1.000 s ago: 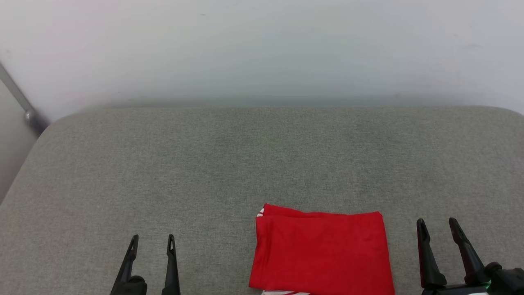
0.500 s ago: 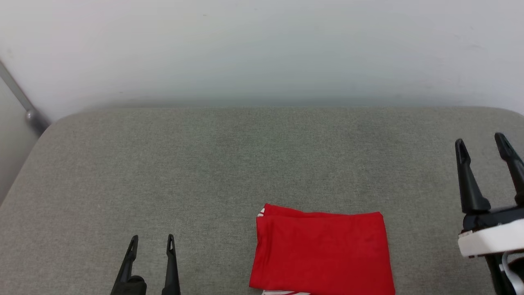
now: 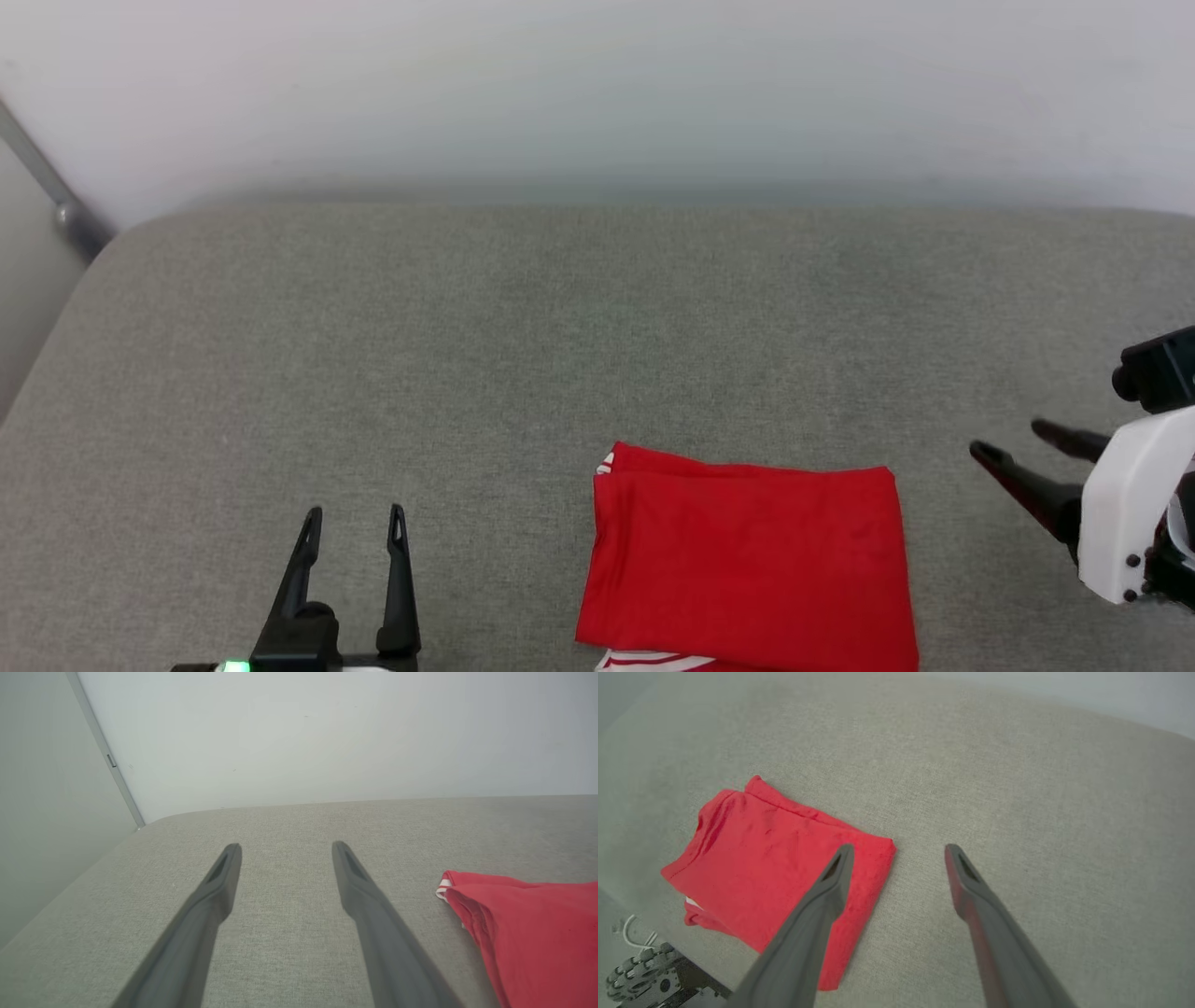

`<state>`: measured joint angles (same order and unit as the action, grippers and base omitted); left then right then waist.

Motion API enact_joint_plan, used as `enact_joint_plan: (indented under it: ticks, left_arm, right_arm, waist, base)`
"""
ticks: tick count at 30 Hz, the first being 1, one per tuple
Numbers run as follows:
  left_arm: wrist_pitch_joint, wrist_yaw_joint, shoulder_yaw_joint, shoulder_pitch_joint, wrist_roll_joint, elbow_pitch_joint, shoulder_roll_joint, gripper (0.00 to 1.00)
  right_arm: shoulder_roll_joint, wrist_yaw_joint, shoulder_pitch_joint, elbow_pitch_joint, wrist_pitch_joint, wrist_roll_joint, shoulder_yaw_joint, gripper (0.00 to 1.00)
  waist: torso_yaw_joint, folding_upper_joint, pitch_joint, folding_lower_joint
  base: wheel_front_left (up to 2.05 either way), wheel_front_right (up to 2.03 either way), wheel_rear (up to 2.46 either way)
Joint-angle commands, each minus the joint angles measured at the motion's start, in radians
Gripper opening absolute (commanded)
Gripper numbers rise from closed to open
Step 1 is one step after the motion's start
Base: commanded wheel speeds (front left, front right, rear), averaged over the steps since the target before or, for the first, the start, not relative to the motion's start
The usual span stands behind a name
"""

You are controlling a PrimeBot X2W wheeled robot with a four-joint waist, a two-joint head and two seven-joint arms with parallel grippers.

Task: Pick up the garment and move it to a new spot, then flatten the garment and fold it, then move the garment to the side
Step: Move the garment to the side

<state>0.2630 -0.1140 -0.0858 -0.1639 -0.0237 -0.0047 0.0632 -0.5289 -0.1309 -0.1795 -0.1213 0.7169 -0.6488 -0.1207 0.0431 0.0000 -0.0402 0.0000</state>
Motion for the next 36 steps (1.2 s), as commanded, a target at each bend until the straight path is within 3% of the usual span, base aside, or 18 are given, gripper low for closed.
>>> enact_joint_plan:
  ticks: [1, 5, 9, 21, 29, 30, 31, 32, 36]
  left_arm:
    - [0.002, 0.005, 0.001, 0.020, -0.005, -0.007, 0.000, 1.00]
    - [0.002, 0.011, -0.003, 0.052, -0.003, -0.012, -0.003, 1.00]
    - [0.002, 0.013, -0.006, 0.086, 0.000, -0.016, -0.005, 1.00]
    - [0.002, 0.016, -0.016, 0.161, 0.001, -0.027, -0.010, 1.00]
    - [0.002, 0.014, -0.022, 0.186, -0.002, -0.017, -0.012, 1.00]
    - [0.002, 0.014, -0.023, 0.186, -0.002, -0.015, -0.012, 1.00]
    - [0.002, 0.013, -0.023, 0.186, -0.002, -0.014, -0.012, 1.00]
    - [0.002, 0.012, -0.022, 0.184, -0.002, -0.013, -0.012, 1.00]
    - [0.002, 0.009, -0.016, 0.165, -0.001, -0.007, -0.012, 1.00]
  right_arm:
    - [-0.014, 0.001, -0.002, 0.008, 0.046, -0.035, -0.001, 1.00]
    - [-0.017, 0.001, 0.019, 0.036, 0.187, -0.141, 0.008, 1.00]
    - [-0.007, 0.001, 0.041, 0.065, 0.254, -0.198, 0.003, 1.00]
    - [0.119, 0.001, 0.040, 0.182, 0.270, -0.281, -0.041, 1.00]
    - [0.143, 0.001, 0.038, 0.255, 0.232, -0.302, -0.139, 1.00]
    - [0.139, 0.001, 0.038, 0.256, 0.226, -0.303, -0.153, 0.79]
    - [0.134, 0.001, 0.038, 0.256, 0.216, -0.302, -0.162, 0.12]
    - [0.128, 0.001, 0.036, 0.256, 0.211, -0.308, -0.171, 0.00]
    - [0.081, 0.001, 0.006, 0.226, 0.175, -0.329, -0.189, 0.00]
  waist:
    - [0.008, 0.0000, -0.027, 0.0000]
    - [0.026, 0.0000, -0.076, 0.0000]
    - [0.047, 0.0000, -0.126, 0.0000]
    - [0.078, 0.0000, -0.247, 0.0000]
    - [0.086, 0.0000, -0.271, 0.0000]
    - [0.087, 0.0000, -0.271, 0.0000]
    - [0.086, 0.0000, -0.269, 0.0000]
    - [0.086, 0.0000, -0.266, 0.0000]
    - [0.075, 0.0000, -0.239, 0.0000]
  base:
    - [0.00, 0.00, 0.00]
    - [0.00, 0.00, 0.00]
    - [0.00, 0.00, 0.00]
    - [0.00, 0.00, 0.00]
    - [0.00, 0.00, 0.00]
    - [0.00, 0.00, 0.00]
    - [0.00, 0.00, 0.00]
    - [0.00, 0.00, 0.00]
    - [0.00, 0.00, 0.00]
